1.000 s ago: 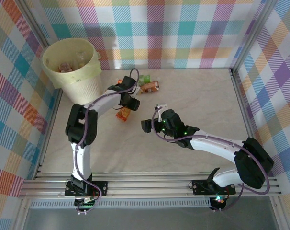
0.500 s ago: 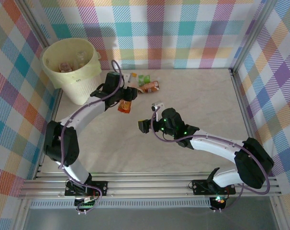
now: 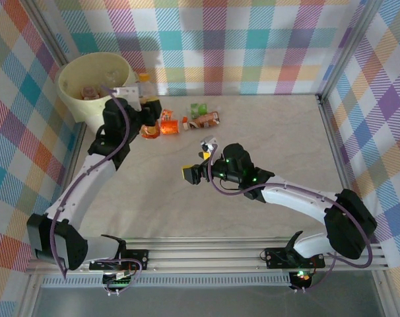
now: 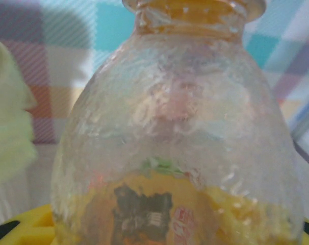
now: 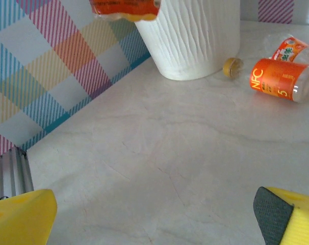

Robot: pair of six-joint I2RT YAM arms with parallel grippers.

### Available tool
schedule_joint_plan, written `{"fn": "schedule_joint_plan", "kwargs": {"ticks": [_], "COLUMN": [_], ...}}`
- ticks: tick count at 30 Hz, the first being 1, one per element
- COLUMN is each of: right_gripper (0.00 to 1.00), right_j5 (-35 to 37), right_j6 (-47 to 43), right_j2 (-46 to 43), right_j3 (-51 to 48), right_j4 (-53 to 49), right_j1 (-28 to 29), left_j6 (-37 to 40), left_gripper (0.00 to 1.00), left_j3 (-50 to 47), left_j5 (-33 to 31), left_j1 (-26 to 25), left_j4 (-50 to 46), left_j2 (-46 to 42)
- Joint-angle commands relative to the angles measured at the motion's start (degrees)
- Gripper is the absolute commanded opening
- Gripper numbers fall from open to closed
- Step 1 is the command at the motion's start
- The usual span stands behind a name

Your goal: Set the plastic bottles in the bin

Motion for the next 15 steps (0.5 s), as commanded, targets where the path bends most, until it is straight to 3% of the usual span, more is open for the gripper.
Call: {"fn": "schedule_joint_plan", "kwargs": {"ticks": [1, 7, 15], "right_gripper": [1.0, 1.0, 1.0], "right_j5": [-2.0, -2.7, -1.2], "right_j6": [0.4, 1.5, 1.9], "right_j2": [1.0, 0.9, -0.2], "right_j3": [1.7, 2.2, 1.6], "right_j4": [3.5, 3.8, 2.7], "right_j1": [0.2, 0.2, 0.2], "left_j6": [0.5, 3.8, 7.8], "left_gripper": [0.49, 0.49, 0.49], "left_j3": [-0.3, 6.7, 18.3], "left_j5": [-7.3, -14.3, -18.3], "left_j1": [2.1, 5.5, 9.4], "left_j4": [7.2, 9.5, 13.2], "left_j2": [-2.9, -1.3, 7.4]}}
